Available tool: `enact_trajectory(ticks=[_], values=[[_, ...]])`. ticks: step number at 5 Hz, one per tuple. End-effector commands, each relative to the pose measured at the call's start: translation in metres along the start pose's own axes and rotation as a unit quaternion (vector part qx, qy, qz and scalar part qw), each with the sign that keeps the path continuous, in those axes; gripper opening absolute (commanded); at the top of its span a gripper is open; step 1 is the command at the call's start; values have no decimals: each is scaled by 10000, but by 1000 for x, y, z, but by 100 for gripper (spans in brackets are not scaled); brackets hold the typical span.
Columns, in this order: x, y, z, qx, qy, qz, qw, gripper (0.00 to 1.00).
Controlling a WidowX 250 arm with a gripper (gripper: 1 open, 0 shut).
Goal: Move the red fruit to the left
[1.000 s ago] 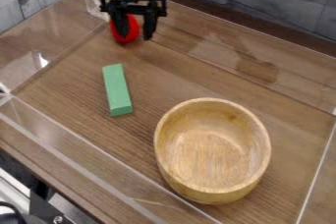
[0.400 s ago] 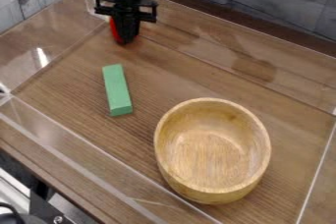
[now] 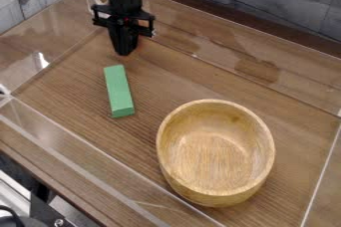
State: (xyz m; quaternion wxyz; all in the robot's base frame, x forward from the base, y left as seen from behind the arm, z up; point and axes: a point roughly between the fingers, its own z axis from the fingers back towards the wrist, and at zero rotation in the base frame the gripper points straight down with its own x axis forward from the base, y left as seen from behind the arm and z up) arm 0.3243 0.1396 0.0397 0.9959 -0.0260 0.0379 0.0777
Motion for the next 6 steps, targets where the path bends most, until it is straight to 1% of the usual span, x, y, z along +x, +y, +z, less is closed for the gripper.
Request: enact_trajectory(ticks=[1, 2, 4, 5, 6], values=[[13, 6, 23, 3, -307, 115, 9995, 100], [21, 4, 24, -51, -327, 170, 9993, 100], [19, -8, 21, -131, -421, -31, 9990, 100], [14, -23, 32, -197, -559, 161, 9981, 100], [10, -39, 42, -256, -699, 271, 9969, 100]])
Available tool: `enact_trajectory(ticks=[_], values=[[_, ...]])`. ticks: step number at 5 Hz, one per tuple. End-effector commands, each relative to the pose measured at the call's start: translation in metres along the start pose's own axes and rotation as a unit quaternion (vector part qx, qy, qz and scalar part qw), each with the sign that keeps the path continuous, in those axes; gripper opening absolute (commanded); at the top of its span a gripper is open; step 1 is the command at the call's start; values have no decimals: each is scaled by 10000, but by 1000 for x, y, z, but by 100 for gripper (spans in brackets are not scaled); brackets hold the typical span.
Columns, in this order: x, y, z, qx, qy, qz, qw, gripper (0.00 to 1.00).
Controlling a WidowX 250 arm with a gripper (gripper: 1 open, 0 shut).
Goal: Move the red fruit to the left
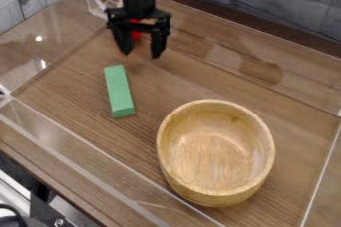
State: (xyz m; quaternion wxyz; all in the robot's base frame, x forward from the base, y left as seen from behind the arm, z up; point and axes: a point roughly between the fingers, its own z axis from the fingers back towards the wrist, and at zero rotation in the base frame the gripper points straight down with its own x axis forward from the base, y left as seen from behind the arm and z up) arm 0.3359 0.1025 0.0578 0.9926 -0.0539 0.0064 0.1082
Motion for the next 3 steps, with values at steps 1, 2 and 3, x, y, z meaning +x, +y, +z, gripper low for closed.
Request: enact_trajectory(ticks=[1, 2, 3], values=[[12, -9, 31, -2, -479, 170, 9987, 100], [15, -12, 35, -23, -534, 374, 9979, 100], [12, -23, 36, -59, -542, 99, 9985, 100]])
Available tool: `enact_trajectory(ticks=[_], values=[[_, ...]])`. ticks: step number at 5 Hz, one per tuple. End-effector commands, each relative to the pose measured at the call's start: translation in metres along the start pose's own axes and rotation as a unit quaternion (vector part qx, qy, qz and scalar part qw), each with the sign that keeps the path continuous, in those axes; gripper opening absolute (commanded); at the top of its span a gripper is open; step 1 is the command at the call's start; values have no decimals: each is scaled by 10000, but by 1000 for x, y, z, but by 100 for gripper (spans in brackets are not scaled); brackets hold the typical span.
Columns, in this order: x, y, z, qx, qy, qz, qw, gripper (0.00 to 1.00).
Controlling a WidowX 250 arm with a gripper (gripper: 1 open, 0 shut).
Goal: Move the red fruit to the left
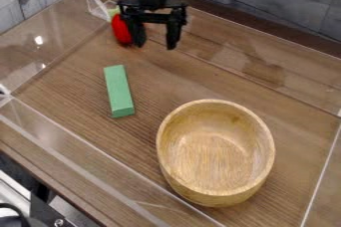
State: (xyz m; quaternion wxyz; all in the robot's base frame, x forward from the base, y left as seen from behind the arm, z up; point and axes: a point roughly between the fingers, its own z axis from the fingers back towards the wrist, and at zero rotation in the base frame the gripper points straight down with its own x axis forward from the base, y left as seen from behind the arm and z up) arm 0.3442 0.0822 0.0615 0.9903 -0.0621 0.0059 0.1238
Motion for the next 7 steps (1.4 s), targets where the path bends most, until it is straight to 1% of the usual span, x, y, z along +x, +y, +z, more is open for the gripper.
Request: enact_trajectory(ticks=[1, 3, 4, 5, 6, 7], values=[[4, -11, 34, 16, -551, -365, 9978, 100], [-2, -17, 39, 88, -606, -854, 9945, 100], [-1, -32, 34, 75, -582, -1125, 9919, 100], [-1, -51, 30, 67, -564, -1416, 9883, 100], [-7, -61, 42, 129, -621, -1167, 9911, 100], [-12, -66, 55, 182, -681, -888, 9936, 100]])
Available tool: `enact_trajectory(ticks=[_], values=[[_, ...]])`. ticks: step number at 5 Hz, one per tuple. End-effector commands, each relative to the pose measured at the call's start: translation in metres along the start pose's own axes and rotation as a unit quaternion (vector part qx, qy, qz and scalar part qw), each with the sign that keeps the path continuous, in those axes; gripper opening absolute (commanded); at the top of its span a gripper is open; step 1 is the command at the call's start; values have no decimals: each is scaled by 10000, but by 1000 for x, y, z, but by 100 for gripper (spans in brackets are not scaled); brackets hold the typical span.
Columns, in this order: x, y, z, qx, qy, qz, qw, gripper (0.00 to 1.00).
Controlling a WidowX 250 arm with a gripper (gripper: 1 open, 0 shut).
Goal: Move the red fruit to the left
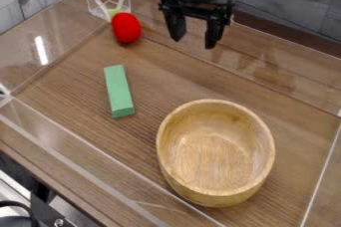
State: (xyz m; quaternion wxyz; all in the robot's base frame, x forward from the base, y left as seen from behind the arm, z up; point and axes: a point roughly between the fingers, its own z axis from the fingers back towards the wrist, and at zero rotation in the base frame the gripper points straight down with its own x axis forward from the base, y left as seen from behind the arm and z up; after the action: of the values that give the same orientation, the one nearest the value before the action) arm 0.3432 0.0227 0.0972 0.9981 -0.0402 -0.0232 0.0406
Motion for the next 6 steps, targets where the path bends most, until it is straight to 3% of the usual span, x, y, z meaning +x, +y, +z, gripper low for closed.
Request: enact_trajectory(ticks=[1, 2, 5, 6], values=[[6, -17, 25, 45, -390, -131, 9991, 100], [5, -25, 22, 47, -335, -180, 9993, 100], [16, -8, 12, 73, -192, -519, 9984, 100], [19, -2, 8, 87, -179, -432, 9989, 100]])
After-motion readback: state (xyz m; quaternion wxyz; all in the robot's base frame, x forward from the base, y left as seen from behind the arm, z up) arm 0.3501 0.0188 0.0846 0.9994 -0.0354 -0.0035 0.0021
